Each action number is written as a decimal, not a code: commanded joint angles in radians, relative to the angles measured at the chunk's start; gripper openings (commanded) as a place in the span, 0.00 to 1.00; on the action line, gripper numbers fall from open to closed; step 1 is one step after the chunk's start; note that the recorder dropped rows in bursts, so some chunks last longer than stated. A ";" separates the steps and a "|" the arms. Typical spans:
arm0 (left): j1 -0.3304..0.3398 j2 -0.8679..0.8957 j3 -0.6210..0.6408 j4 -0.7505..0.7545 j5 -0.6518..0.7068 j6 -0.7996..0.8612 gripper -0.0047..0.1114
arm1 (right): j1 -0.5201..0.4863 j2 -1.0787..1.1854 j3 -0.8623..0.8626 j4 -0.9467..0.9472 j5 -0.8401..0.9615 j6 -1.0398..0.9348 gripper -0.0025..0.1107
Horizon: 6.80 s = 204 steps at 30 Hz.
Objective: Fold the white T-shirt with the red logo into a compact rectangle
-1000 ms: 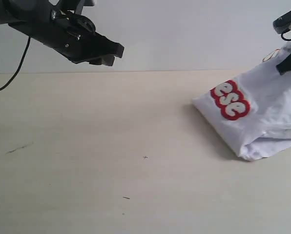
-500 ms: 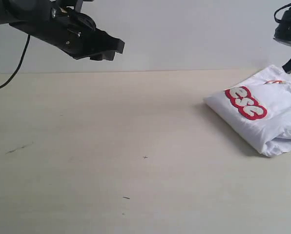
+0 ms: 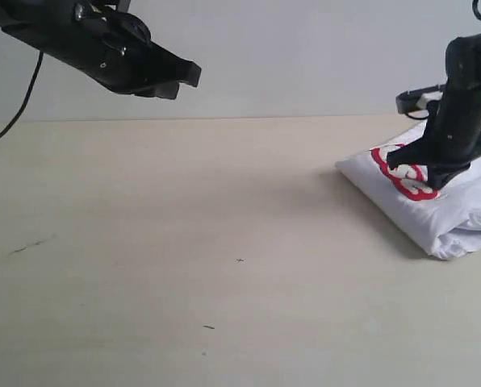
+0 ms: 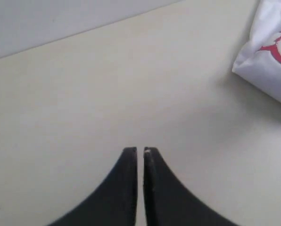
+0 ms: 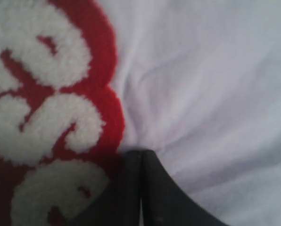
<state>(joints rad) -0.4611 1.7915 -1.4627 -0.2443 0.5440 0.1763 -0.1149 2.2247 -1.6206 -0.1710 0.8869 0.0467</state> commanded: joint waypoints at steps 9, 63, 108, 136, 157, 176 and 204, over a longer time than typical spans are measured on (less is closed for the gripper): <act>0.139 -0.228 0.095 0.022 0.112 0.003 0.04 | 0.184 -0.013 0.237 0.417 -0.097 -0.177 0.02; 0.172 -0.387 0.300 -0.066 -0.026 0.033 0.04 | 0.261 -0.141 0.356 0.623 -0.288 -0.259 0.51; 0.172 -0.361 0.300 -0.074 -0.025 0.059 0.04 | 0.278 0.178 -0.189 -1.388 -0.006 0.829 0.37; 0.172 -0.488 0.300 -0.104 0.027 0.057 0.04 | 0.497 -0.003 0.068 0.479 0.013 -0.234 0.02; 0.167 -0.528 0.418 -0.172 0.129 0.112 0.04 | 0.532 -0.320 0.084 0.180 -0.051 0.045 0.29; -0.061 -0.343 0.536 -0.179 0.200 0.183 0.04 | 0.271 -0.110 0.313 0.658 -0.177 -0.422 0.47; -0.240 -0.277 0.549 -0.156 0.271 0.293 0.04 | 0.324 -0.282 0.251 0.886 -0.094 -0.602 0.02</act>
<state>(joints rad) -0.6475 1.4884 -0.9267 -0.4318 0.8172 0.4578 0.2046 1.9822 -1.3377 0.6977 0.7860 -0.5427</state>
